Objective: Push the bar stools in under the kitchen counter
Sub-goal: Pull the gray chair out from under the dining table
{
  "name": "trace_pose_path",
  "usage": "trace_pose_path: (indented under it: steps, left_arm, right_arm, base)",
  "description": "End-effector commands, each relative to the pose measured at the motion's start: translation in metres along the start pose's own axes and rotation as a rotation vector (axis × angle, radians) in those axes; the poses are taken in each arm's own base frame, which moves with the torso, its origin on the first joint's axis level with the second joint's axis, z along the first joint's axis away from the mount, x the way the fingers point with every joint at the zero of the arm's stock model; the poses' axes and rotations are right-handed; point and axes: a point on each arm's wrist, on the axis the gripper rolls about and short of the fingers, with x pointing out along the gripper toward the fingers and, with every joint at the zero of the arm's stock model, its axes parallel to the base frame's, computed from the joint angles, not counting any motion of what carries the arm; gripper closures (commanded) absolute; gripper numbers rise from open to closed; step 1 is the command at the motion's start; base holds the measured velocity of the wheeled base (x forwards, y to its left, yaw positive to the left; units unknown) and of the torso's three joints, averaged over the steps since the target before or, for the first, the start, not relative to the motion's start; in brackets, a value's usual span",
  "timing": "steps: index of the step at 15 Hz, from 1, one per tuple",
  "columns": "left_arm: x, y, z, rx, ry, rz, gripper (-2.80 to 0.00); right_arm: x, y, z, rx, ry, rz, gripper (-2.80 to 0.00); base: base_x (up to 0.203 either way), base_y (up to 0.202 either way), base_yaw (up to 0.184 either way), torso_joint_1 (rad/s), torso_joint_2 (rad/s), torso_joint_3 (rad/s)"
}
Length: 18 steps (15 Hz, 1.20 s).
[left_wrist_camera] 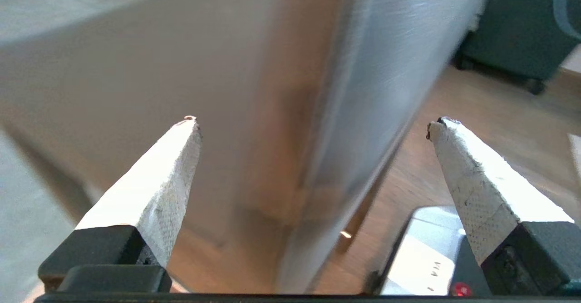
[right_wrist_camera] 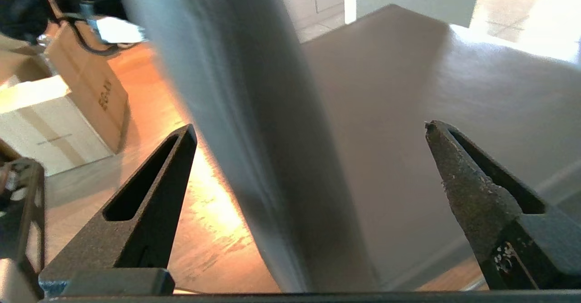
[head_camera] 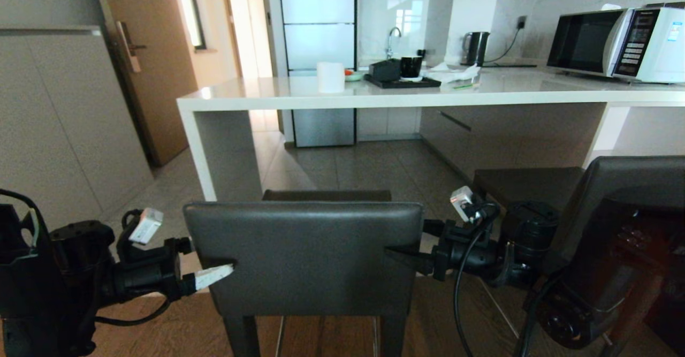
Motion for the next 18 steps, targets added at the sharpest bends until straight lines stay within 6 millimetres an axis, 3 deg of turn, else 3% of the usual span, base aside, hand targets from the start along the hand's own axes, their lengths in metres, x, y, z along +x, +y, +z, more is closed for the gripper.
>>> trace_pose_path:
  steps: [1, 5, 9, 13, 15, 18]
  left_arm:
    - [-0.010, 0.003, 0.004, 0.016, -0.012, 0.029, -2.80]
    - [-0.050, 0.012, 0.010, 0.022, -0.038, 0.160, -2.80]
    - [-0.054, -0.008, 0.010, -0.001, -0.026, 0.168, -2.80]
    - [-0.069, -0.012, 0.011, -0.008, -0.031, 0.235, -2.80]
    - [-0.072, -0.020, 0.022, 0.026, -0.038, 0.294, -2.80]
    - [-0.088, -0.033, 0.056, 0.093, -0.098, 0.553, -2.80]
  right_arm:
    - [-0.009, 0.005, 0.010, -0.018, -0.021, -0.003, -2.80]
    - [-0.037, 0.016, 0.025, -0.024, -0.036, -0.051, -2.80]
    - [-0.059, 0.024, 0.029, -0.017, -0.032, -0.085, -2.80]
    - [-0.079, 0.036, 0.026, 0.003, -0.010, -0.114, -2.80]
    - [-0.083, 0.040, 0.034, -0.019, -0.041, -0.187, -2.80]
    - [-0.102, 0.049, 0.058, -0.058, -0.163, -0.478, -2.80]
  base:
    - [0.000, 0.000, 0.000, 0.000, 0.00, 0.000]
    - [0.000, 0.000, 0.000, 0.000, 0.00, 0.000]
    - [0.000, 0.000, 0.000, 0.000, 0.00, 0.000]
    - [0.000, 0.000, 0.000, 0.000, 0.00, 0.000]
    - [0.000, 0.000, 0.000, 0.000, 0.00, 0.000]
    - [0.000, 0.000, 0.000, 0.000, 0.00, 0.000]
